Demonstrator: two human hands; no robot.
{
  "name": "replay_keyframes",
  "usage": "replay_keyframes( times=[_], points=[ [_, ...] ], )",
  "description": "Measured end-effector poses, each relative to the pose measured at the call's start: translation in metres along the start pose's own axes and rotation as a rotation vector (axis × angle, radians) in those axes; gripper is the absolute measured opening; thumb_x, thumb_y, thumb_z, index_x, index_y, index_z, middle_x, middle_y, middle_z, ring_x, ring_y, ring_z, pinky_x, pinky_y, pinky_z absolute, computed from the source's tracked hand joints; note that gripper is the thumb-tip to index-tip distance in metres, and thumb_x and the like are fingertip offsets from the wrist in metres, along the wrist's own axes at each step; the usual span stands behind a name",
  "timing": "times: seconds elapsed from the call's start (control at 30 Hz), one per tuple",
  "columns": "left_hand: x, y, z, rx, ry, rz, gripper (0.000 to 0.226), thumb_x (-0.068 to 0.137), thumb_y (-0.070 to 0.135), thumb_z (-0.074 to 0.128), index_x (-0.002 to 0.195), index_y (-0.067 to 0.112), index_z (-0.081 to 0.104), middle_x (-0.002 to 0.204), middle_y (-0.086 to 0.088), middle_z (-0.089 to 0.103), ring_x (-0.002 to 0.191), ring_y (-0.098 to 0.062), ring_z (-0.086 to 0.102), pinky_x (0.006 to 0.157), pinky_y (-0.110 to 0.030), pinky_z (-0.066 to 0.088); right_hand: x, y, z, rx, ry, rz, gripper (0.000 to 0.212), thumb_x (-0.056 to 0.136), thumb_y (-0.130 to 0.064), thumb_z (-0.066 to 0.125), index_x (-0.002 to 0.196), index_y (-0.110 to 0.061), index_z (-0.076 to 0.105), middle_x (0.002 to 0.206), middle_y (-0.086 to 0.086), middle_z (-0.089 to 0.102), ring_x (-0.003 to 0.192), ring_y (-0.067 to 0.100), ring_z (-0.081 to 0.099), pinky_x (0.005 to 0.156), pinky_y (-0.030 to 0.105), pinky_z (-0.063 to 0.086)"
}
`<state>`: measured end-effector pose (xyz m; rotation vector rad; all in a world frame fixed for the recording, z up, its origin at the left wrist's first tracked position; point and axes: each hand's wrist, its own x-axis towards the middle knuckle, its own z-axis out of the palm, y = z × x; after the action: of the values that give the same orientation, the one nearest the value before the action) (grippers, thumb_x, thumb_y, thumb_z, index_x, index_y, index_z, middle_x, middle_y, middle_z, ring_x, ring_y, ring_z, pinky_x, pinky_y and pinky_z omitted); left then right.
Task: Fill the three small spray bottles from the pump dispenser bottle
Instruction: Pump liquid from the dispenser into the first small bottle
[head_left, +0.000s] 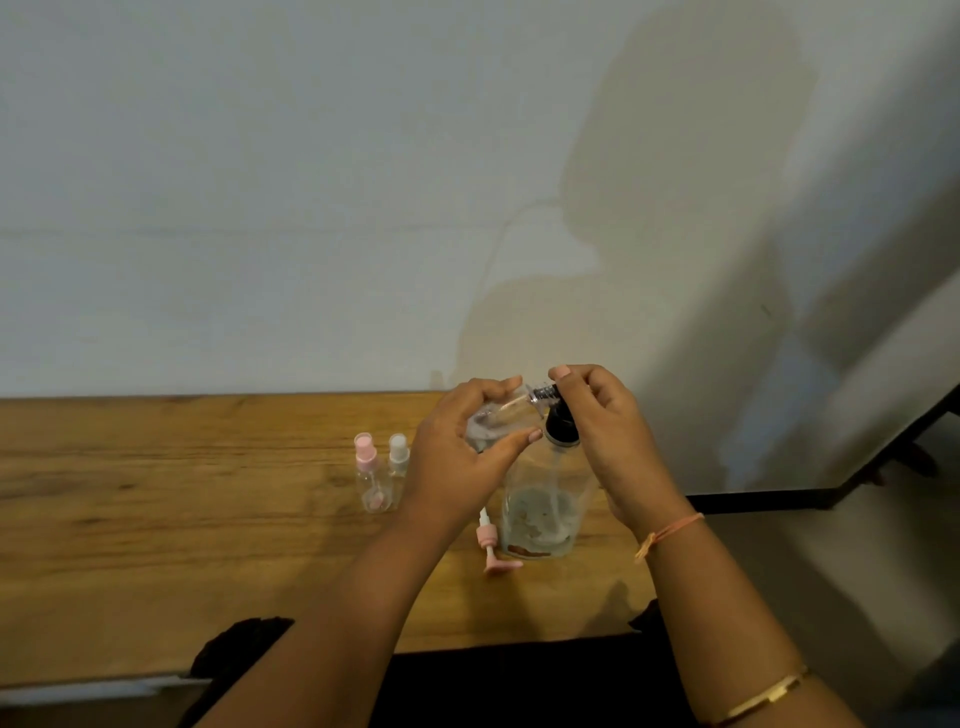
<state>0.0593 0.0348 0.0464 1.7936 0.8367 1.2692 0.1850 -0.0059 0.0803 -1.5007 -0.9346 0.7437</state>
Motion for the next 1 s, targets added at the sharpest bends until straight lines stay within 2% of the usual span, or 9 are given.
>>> replay_keyframes(
  times=[0.13, 0.23, 0.33, 0.43, 0.57, 0.67, 0.77, 0.87, 1.0],
  points=[
    [-0.0010, 0.0007, 0.0003, 0.009, 0.004, 0.002, 0.038, 0.070, 0.017, 0.081, 0.088, 0.038, 0.055, 0.104, 0.027, 0.060, 0.102, 0.015, 0.054, 0.079, 0.000, 0.040, 0.0000, 0.0009, -0.0005, 0.001, 0.013, 0.003, 0.024, 0.094, -0.034, 0.050, 0.098, -0.012, 0.060, 0.087, 0.006, 0.063, 0.075, 0.011, 0.056, 0.059, 0.015, 0.045],
    [-0.0011, 0.0040, 0.0013, -0.017, 0.015, 0.016, 0.037, 0.069, 0.016, 0.080, 0.087, 0.036, 0.055, 0.104, 0.026, 0.061, 0.104, 0.013, 0.055, 0.081, -0.001, 0.040, -0.0022, -0.0002, -0.0005, 0.049, 0.022, 0.017, 0.030, 0.092, -0.039, 0.051, 0.094, -0.012, 0.061, 0.087, 0.005, 0.062, 0.075, 0.010, 0.055, 0.057, 0.012, 0.045],
    [-0.0017, 0.0050, 0.0017, -0.032, 0.023, 0.031, 0.037, 0.069, 0.015, 0.081, 0.087, 0.035, 0.055, 0.105, 0.024, 0.062, 0.105, 0.012, 0.056, 0.083, -0.002, 0.040, -0.0042, -0.0015, 0.0002, 0.042, 0.029, 0.037, 0.036, 0.092, -0.043, 0.048, 0.095, -0.010, 0.062, 0.086, 0.007, 0.058, 0.073, 0.010, 0.053, 0.058, 0.017, 0.042],
    [-0.0019, 0.0041, 0.0016, -0.017, 0.022, 0.036, 0.037, 0.070, 0.017, 0.080, 0.089, 0.037, 0.055, 0.105, 0.025, 0.061, 0.106, 0.012, 0.055, 0.084, -0.003, 0.041, -0.0051, -0.0028, 0.0014, 0.015, 0.026, 0.046, 0.035, 0.094, -0.044, 0.044, 0.093, -0.013, 0.061, 0.085, 0.007, 0.056, 0.071, 0.010, 0.051, 0.056, 0.015, 0.042],
    [-0.0006, 0.0027, 0.0006, -0.026, 0.015, 0.034, 0.038, 0.070, 0.016, 0.079, 0.089, 0.038, 0.055, 0.106, 0.022, 0.062, 0.106, 0.011, 0.056, 0.084, -0.004, 0.042, -0.0043, -0.0028, 0.0033, 0.020, 0.017, 0.025, 0.033, 0.094, -0.042, 0.045, 0.089, -0.014, 0.061, 0.085, 0.008, 0.056, 0.075, 0.013, 0.051, 0.062, 0.022, 0.040],
    [0.0002, -0.0005, -0.0002, -0.015, 0.001, 0.004, 0.037, 0.070, 0.017, 0.080, 0.088, 0.038, 0.055, 0.105, 0.023, 0.063, 0.106, 0.011, 0.056, 0.083, -0.003, 0.041, -0.0029, -0.0006, 0.0029, 0.006, -0.007, 0.000, 0.035, 0.095, -0.038, 0.045, 0.088, -0.008, 0.061, 0.084, 0.017, 0.058, 0.075, 0.016, 0.051, 0.062, 0.024, 0.041],
    [-0.0008, -0.0019, -0.0004, -0.007, -0.018, -0.025, 0.036, 0.070, 0.017, 0.080, 0.087, 0.038, 0.055, 0.103, 0.028, 0.061, 0.103, 0.014, 0.055, 0.081, -0.002, 0.042, 0.0014, 0.0005, 0.0007, -0.024, -0.022, -0.008, 0.035, 0.096, -0.031, 0.046, 0.091, 0.000, 0.059, 0.095, 0.027, 0.061, 0.077, 0.018, 0.052, 0.061, 0.024, 0.042],
    [-0.0007, -0.0015, 0.0001, -0.027, -0.009, -0.016, 0.038, 0.070, 0.014, 0.080, 0.086, 0.037, 0.055, 0.103, 0.028, 0.060, 0.102, 0.015, 0.055, 0.080, -0.003, 0.042, 0.0021, 0.0002, 0.0011, 0.000, -0.011, -0.013, 0.031, 0.096, -0.028, 0.047, 0.090, -0.001, 0.061, 0.086, 0.019, 0.061, 0.078, 0.018, 0.053, 0.061, 0.023, 0.043],
    [-0.0019, 0.0030, 0.0023, -0.051, 0.006, 0.015, 0.036, 0.069, 0.012, 0.080, 0.086, 0.032, 0.055, 0.105, 0.024, 0.061, 0.103, 0.014, 0.056, 0.080, -0.003, 0.042, -0.0020, 0.0011, -0.0008, 0.079, -0.004, 0.005, 0.034, 0.093, -0.037, 0.050, 0.086, -0.005, 0.062, 0.081, 0.009, 0.059, 0.074, 0.014, 0.053, 0.061, 0.020, 0.043]
  ],
)
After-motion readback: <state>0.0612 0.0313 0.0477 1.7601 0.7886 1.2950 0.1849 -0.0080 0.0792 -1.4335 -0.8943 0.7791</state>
